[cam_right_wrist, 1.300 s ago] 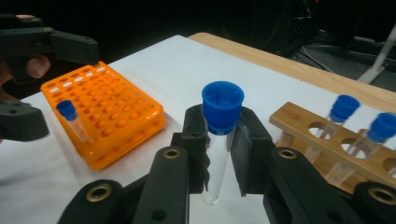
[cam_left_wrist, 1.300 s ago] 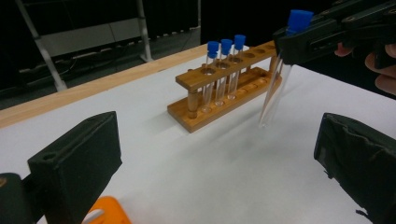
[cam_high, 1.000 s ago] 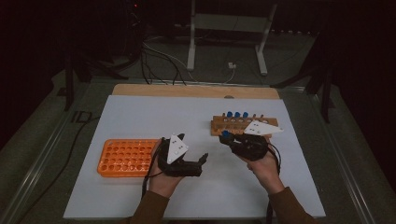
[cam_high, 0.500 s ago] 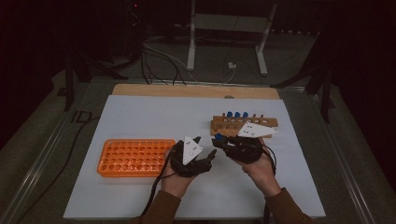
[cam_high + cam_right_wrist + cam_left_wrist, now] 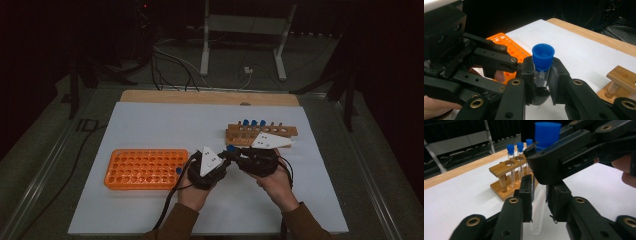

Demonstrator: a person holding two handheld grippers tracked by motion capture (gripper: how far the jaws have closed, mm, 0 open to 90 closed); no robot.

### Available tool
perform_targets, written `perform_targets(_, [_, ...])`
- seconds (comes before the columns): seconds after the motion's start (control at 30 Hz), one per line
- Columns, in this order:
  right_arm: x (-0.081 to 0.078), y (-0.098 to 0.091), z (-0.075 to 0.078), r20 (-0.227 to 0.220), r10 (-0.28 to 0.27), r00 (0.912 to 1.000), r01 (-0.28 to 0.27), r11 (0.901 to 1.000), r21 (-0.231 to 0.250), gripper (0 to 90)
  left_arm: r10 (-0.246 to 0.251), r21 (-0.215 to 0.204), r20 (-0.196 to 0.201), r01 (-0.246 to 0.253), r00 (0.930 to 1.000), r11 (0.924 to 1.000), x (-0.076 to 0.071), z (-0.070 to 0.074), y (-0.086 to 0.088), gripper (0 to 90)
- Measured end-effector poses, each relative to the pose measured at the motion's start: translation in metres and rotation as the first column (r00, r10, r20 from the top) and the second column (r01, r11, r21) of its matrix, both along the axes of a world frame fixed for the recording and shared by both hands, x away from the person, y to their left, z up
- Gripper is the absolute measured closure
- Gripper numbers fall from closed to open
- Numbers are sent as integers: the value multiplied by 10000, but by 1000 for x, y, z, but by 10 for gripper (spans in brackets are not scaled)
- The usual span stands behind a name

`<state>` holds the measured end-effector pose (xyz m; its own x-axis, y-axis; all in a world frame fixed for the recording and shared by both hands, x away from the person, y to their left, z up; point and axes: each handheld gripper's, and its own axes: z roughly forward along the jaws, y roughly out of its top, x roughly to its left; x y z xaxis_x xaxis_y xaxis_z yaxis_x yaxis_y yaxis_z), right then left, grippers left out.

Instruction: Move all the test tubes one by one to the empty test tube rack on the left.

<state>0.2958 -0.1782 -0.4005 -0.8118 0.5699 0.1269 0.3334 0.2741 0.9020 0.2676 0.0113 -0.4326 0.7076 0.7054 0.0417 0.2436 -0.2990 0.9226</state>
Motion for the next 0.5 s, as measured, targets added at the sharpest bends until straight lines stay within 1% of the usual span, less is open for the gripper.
perform_targets(0.03, [0, 0, 0, -10, 9, 10000, -9, 10000, 0, 763, -11, 10, -14, 11, 10000, 10000, 0, 0, 0, 762])
perform_targets(0.13, [1, -3, 1, -54, 59, 10000, -57, 9996, 272, 626, 33, 89, -80, -32, 10000, 10000, 1, 0, 2, 765])
perform_targets(0.23, [2, -7, 3, 12, -25, 10000, 24, 9986, 525, 480, 196, 27, -148, -196, 9997, 9998, 3, 0, 5, 766])
perform_targets(0.3, [2, -11, 5, 30, -194, 9998, 192, 9981, 588, 385, 264, -54, -213, -266, 9994, 9996, 4, 1, 8, 766])
perform_targets(0.37, [1, -14, 6, 167, -373, 9992, 362, 9976, 586, 276, 334, -164, -255, -339, 9991, 9993, 4, 2, 12, 767])
perform_targets(0.43, [1, -18, 7, 165, -672, 9976, 660, 9956, 662, 176, 417, -305, -295, -426, 9987, 9986, 4, 3, 17, 767])
perform_targets(0.47, [1, -19, 7, 179, -787, 9967, 773, 9947, 678, 145, 451, -373, -328, -463, 9984, 9982, 4, 4, 19, 767])
perform_targets(0.5, [0, -21, 7, 235, -916, 9955, 899, 9939, 646, 140, 465, -469, -350, -481, 9983, 9977, 4, 5, 21, 767])
